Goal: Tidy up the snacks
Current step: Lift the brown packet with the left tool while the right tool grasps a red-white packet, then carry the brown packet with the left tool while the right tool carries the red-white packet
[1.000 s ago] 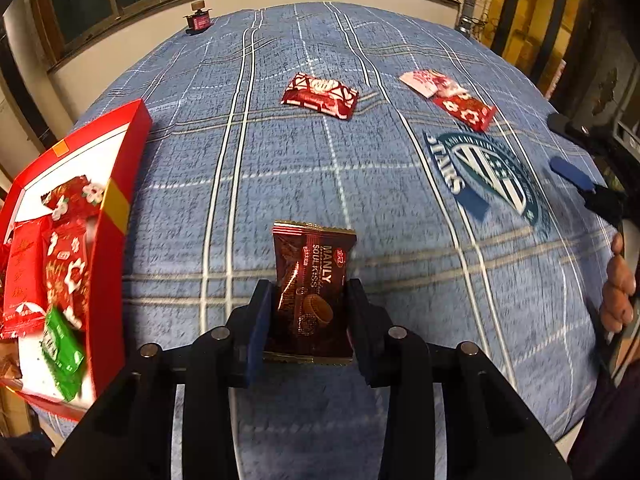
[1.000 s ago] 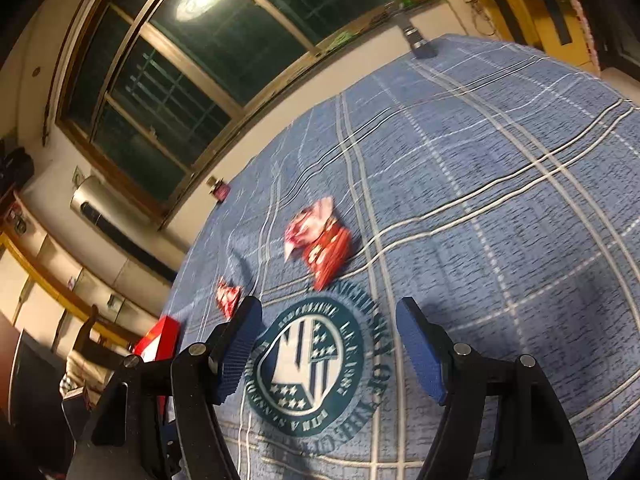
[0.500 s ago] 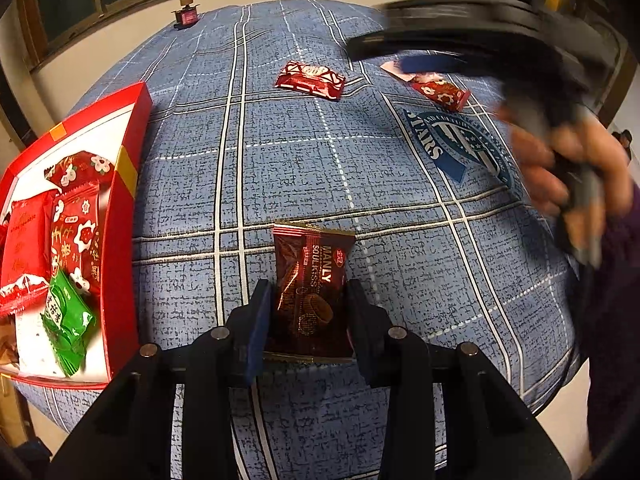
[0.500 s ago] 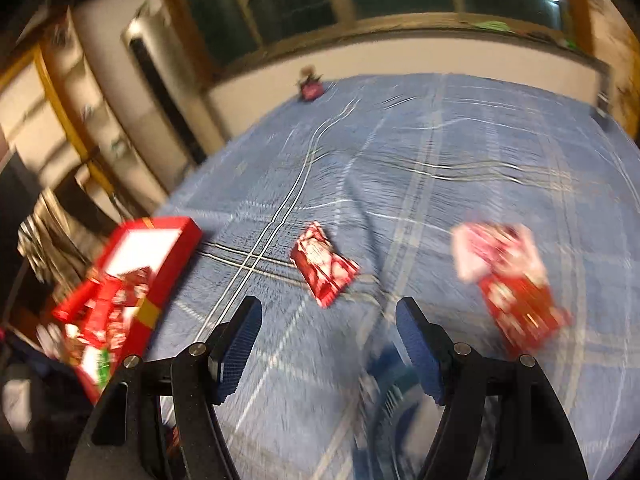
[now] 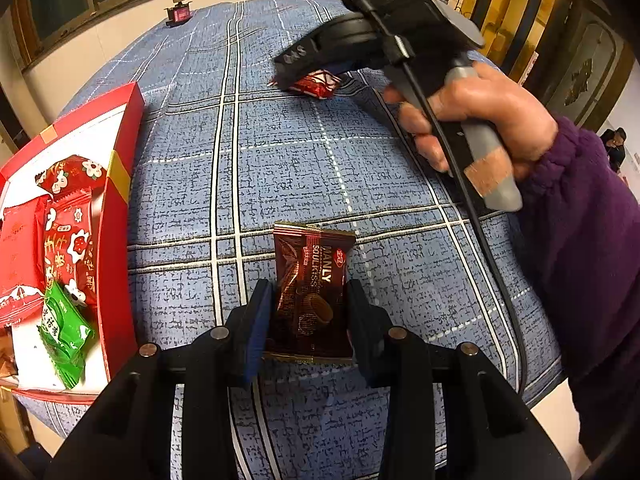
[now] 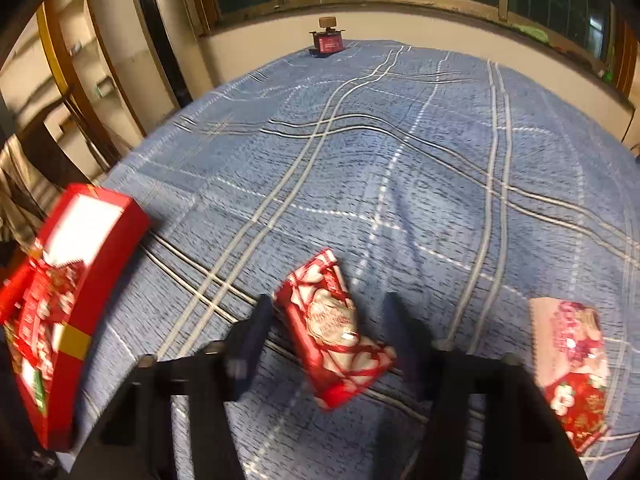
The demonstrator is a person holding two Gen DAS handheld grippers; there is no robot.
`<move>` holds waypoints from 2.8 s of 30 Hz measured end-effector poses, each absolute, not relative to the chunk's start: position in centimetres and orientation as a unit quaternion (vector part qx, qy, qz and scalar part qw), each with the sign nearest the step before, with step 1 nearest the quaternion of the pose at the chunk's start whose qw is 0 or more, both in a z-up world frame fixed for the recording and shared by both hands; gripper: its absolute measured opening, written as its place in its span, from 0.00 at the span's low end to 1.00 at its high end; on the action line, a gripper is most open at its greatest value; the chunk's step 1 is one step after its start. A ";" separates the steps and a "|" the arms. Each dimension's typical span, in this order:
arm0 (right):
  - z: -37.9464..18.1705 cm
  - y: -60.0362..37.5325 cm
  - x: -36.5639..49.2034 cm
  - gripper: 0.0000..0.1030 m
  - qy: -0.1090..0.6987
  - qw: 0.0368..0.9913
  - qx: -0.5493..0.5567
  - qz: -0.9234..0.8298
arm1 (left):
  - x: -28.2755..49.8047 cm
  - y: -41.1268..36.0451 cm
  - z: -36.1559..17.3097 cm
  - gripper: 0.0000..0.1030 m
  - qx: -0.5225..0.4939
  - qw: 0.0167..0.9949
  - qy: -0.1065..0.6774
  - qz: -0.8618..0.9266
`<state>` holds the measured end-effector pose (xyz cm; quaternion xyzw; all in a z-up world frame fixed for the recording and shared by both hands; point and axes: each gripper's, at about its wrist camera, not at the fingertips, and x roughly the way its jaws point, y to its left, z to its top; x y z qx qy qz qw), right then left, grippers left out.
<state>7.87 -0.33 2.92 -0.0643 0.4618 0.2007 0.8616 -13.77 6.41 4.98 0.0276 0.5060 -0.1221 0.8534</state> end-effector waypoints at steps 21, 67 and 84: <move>2.8 -11.3 -11.4 0.25 0.483 0.846 0.035 0.224 | -11.9 5.4 4.0 0.58 0.063 0.845 0.509 -0.149; 8.0 -1.5 -13.3 0.24 0.382 0.884 0.027 0.267 | -17.8 12.0 10.9 0.30 0.075 0.933 0.349 -0.038; 8.8 7.3 -10.5 0.25 0.380 0.873 -0.002 0.306 | -16.8 21.1 10.5 0.30 0.027 0.937 0.344 0.045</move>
